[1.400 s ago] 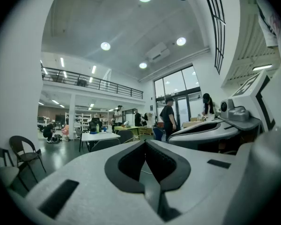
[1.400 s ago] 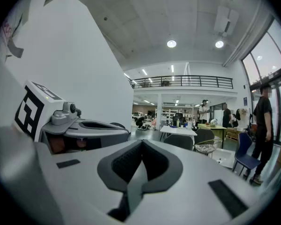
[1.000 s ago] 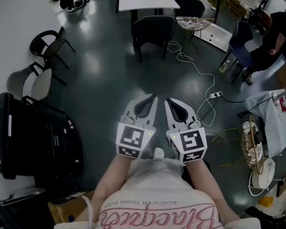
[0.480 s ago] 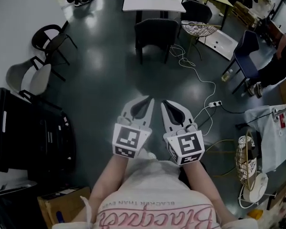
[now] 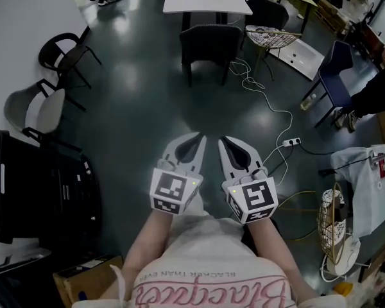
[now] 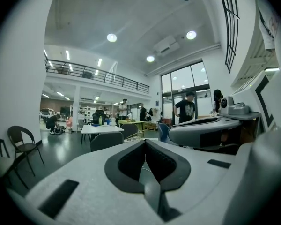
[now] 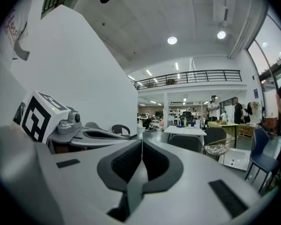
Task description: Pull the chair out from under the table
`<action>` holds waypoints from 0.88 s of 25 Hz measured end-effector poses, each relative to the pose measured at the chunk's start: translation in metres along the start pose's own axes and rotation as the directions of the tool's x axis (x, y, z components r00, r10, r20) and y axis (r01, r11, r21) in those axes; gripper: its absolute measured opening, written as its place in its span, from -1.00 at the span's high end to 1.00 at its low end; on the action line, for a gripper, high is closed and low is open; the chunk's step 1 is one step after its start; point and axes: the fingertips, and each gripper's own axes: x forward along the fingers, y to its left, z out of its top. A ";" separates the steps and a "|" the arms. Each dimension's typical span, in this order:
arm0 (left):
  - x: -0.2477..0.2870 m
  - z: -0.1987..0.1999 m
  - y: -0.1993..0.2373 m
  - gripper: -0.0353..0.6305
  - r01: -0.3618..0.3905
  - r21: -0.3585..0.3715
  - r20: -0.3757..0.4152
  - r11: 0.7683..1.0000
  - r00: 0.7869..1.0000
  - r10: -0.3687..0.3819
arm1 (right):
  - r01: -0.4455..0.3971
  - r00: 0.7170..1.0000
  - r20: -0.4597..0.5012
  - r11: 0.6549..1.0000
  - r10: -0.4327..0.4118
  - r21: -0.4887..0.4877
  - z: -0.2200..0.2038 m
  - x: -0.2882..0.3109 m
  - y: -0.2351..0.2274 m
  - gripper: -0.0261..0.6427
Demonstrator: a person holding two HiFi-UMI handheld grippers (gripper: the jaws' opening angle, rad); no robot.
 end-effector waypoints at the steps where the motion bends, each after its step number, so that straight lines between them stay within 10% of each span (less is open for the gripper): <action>1: 0.009 -0.001 0.006 0.88 0.003 -0.009 -0.002 1.000 1.000 -0.003 | 0.002 1.000 -0.002 1.000 -0.002 0.003 0.000 0.008 -0.007 0.91; 22: 0.195 0.034 0.168 0.88 0.096 -0.014 0.019 0.995 0.995 -0.096 | 0.036 0.999 -0.005 0.999 -0.036 0.009 0.028 0.219 -0.116 0.91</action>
